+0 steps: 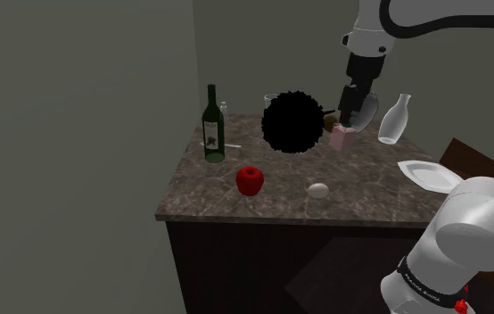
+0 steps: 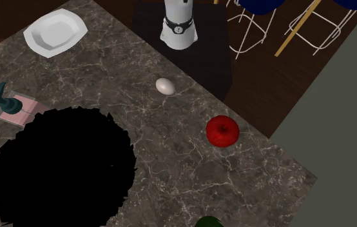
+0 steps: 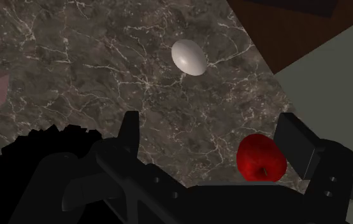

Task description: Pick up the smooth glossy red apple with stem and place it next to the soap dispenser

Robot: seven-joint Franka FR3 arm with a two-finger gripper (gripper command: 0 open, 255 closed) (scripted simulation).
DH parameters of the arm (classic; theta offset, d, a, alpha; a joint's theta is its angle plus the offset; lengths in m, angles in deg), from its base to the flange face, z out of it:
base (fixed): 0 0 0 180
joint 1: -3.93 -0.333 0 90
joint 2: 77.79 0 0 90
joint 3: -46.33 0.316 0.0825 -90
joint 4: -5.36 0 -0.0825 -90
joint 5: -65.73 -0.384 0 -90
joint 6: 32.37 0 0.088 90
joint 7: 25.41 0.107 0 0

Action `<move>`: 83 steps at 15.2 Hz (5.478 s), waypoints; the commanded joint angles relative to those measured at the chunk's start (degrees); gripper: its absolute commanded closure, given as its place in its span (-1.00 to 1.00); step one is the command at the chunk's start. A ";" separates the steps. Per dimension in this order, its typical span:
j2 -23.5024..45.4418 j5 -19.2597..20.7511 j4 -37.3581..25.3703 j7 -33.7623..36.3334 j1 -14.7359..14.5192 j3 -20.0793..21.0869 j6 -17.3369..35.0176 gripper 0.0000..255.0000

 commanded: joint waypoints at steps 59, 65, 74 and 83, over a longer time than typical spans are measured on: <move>45.69 -0.93 -19.32 24.10 -3.61 13.76 19.14 1.00; 44.52 -1.36 -22.64 23.54 -3.59 13.76 14.72 1.00; 43.60 -1.71 -28.51 22.90 -3.58 13.75 7.98 1.00; 43.71 -1.75 -35.58 22.46 -3.63 13.80 1.04 1.00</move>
